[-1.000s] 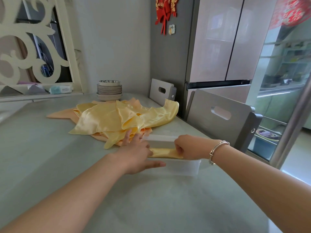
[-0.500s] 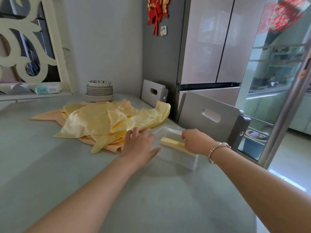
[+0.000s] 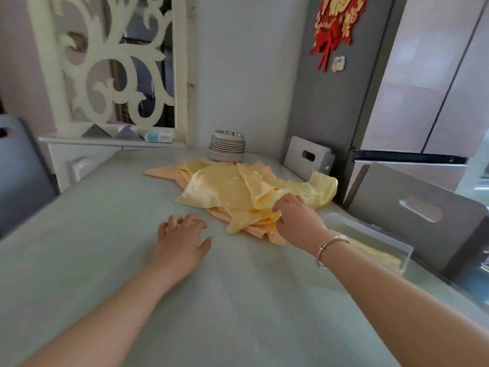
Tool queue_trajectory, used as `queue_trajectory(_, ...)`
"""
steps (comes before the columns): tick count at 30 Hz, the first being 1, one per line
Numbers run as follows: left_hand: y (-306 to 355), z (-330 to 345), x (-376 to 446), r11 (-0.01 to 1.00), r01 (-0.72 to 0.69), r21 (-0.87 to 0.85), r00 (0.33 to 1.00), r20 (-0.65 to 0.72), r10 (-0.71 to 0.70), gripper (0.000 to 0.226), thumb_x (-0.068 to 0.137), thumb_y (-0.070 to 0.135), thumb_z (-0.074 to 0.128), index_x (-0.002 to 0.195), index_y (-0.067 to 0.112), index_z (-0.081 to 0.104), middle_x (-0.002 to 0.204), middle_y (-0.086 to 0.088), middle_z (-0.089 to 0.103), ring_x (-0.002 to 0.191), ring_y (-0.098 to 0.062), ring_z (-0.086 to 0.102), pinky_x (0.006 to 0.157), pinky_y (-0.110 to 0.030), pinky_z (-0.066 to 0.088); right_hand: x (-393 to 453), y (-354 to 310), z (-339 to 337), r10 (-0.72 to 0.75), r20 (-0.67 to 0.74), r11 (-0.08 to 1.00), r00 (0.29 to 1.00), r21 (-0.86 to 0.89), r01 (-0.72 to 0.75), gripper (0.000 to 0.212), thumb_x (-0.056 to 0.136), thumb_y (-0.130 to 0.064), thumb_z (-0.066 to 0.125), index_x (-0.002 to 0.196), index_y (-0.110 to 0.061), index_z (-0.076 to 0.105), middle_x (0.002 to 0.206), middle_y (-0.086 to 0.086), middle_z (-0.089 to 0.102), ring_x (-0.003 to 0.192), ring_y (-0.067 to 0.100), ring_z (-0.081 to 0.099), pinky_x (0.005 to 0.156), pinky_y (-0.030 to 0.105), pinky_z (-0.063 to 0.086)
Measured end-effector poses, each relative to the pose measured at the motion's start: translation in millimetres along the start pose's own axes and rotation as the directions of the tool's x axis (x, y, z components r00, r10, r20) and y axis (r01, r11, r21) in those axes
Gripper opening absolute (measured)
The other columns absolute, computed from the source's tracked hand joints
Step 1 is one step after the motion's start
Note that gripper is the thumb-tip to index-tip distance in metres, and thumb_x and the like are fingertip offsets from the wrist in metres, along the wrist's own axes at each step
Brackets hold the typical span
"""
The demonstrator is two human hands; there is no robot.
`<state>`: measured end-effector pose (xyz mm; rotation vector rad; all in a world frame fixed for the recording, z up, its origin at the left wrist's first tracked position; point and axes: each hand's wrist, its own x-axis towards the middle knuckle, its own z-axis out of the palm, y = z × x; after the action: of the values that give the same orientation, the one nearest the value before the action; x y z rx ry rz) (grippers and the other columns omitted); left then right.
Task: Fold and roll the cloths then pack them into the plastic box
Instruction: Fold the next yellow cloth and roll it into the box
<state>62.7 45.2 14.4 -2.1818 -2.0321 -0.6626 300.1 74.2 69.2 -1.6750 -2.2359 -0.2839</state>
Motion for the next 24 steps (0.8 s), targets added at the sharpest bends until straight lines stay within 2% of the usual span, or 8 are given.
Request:
queue_trajectory(5,-61.2,7.0,-10.8,0.974,0.207,-0.093,0.978,0.001,-0.207,0.039,0.093,0.046,0.044,0.126,0.026,0.050,0.135,0.006,0.047,0.123,-0.025,0.037,0.102,-0.037,0.029,27.2,-39.6,33.9,-0.041,0.044,0.993,0.998,-0.111,0.045,0.044,0.088,-0.026,0.045,0.132,-0.020,0.047,0.153,0.011,0.018,0.142,0.027,0.010,0.111,0.039,0.018)
queue_trajectory(8,-70.6,10.0,-6.4,0.915,0.250,-0.316,0.962,-0.025,-0.272,0.033,0.093,0.037,0.050,0.122,0.022,0.055,0.130,0.001,0.053,0.121,-0.026,0.042,0.101,-0.036,0.032,45.0,-50.7,49.4,0.099,0.118,0.979,0.988,-0.189,-0.076,0.044,0.091,-0.032,0.040,0.133,-0.020,0.044,0.155,0.021,0.005,0.144,0.031,-0.007,0.115,0.047,0.003)
queue_trajectory(10,-77.2,11.7,-3.3,0.881,0.250,-0.402,0.955,-0.049,-0.293,0.028,0.091,0.030,0.052,0.116,0.020,0.059,0.124,-0.001,0.057,0.118,-0.026,0.047,0.101,-0.036,0.036,55.3,-56.4,53.2,0.229,0.179,0.958,0.957,-0.214,-0.189,0.042,0.094,-0.030,0.034,0.131,-0.016,0.046,0.154,0.024,0.010,0.144,0.032,-0.010,0.114,0.051,-0.005)
queue_trajectory(12,-80.8,12.8,-1.2,0.848,0.253,-0.466,0.946,-0.065,-0.318,0.023,0.090,0.027,0.053,0.111,0.020,0.062,0.119,-0.002,0.060,0.114,-0.026,0.052,0.099,-0.039,0.039,61.2,-60.0,54.8,0.252,0.213,0.962,0.944,-0.164,-0.220,0.040,0.095,-0.025,0.030,0.127,-0.010,0.049,0.150,0.018,0.028,0.146,0.027,-0.002,0.115,0.050,-0.004)
queue_trajectory(16,-81.6,13.8,0.1,0.800,0.237,-0.552,0.937,-0.089,-0.339,0.018,0.091,0.024,0.053,0.106,0.021,0.064,0.113,0.001,0.062,0.109,-0.023,0.056,0.096,-0.039,0.042,58.6,-79.0,55.4,0.038,0.131,0.990,0.991,0.128,-0.055,0.030,0.093,-0.012,0.033,0.114,-0.009,0.054,0.138,0.011,0.049,0.144,0.017,0.017,0.116,0.035,0.003)
queue_trajectory(19,-80.4,10.2,-3.1,0.721,0.164,-0.674,0.926,-0.147,-0.347,0.017,0.092,0.016,0.052,0.103,0.018,0.064,0.109,0.002,0.064,0.105,-0.018,0.057,0.091,-0.031,0.043,34.2,-108.8,41.1,-0.131,0.127,0.946,0.983,0.314,0.085,0.039,0.095,-0.010,0.038,0.130,-0.015,0.053,0.141,0.004,0.048,0.138,0.016,0.032,0.115,0.027,0.000)
queue_trajectory(21,-78.1,4.6,-7.5,0.682,0.121,-0.722,0.916,-0.182,-0.356,0.018,0.092,0.013,0.050,0.103,0.016,0.064,0.108,0.003,0.064,0.104,-0.016,0.056,0.084,-0.025,0.039,10.7,-123.1,39.0,-0.199,0.126,0.930,0.972,0.338,0.146,0.038,0.094,-0.014,0.043,0.127,-0.023,0.058,0.143,-0.002,0.044,0.140,0.010,0.024,0.115,0.026,-0.001)
queue_trajectory(24,-73.9,-3.2,-15.3,0.685,0.043,-0.728,0.917,-0.243,-0.315,0.020,0.093,0.011,0.049,0.105,0.014,0.065,0.108,0.005,0.065,0.103,-0.013,0.056,0.078,-0.021,0.037,-23.8,-129.6,41.5,-0.208,0.152,0.895,0.966,0.427,0.126,0.030,0.087,-0.018,0.052,0.107,-0.030,0.070,0.121,-0.012,0.056,0.125,0.004,0.040,0.104,0.016,0.022)
